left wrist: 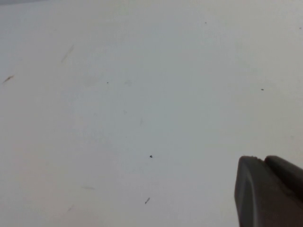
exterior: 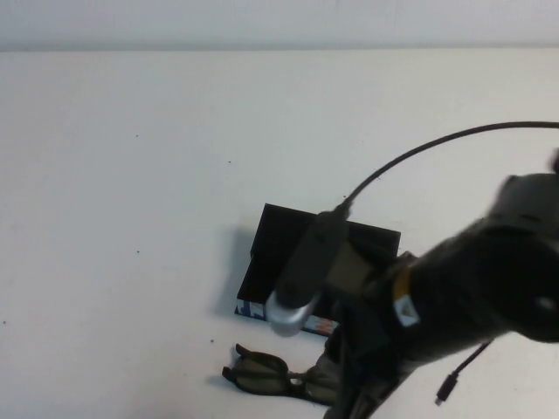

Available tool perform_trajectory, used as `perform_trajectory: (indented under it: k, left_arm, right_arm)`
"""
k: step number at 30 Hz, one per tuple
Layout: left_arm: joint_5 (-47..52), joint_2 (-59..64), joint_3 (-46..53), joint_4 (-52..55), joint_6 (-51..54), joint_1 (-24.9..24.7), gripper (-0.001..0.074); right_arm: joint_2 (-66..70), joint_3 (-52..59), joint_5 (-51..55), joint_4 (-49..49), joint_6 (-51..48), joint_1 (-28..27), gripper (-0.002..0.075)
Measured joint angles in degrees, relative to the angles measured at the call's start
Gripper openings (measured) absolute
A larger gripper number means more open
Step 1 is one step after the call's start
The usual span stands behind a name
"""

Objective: Take glasses out of glasses case
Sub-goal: Place the glasses on the table

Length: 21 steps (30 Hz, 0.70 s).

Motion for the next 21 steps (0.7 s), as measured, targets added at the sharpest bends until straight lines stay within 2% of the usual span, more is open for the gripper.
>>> perform_trajectory:
  k: [2, 5, 10, 15, 21]
  left_arm:
    - [0.0, 0.0, 0.0, 0.0, 0.0, 0.0, -0.0005]
    - [0.0, 0.0, 0.0, 0.0, 0.0, 0.0, -0.0005]
    - [0.0, 0.0, 0.0, 0.0, 0.0, 0.0, -0.0005]
    - [0.0, 0.0, 0.0, 0.0, 0.0, 0.0, -0.0005]
    - [0.0, 0.0, 0.0, 0.0, 0.0, 0.0, -0.0005]
  right_arm:
    - [-5.4, 4.0, -4.2, 0.0, 3.4, 0.0, 0.0062]
    - [-14.1, 10.4, -13.6, 0.0, 7.7, 0.0, 0.0007]
    - [-26.3, 18.8, -25.2, -0.2, 11.0, 0.0, -0.0013]
    - [-34.7, 23.8, -29.5, -1.1, 11.4, 0.0, -0.0015]
    - [-45.7, 29.6, -30.7, -6.9, 12.6, 0.0, -0.0015]
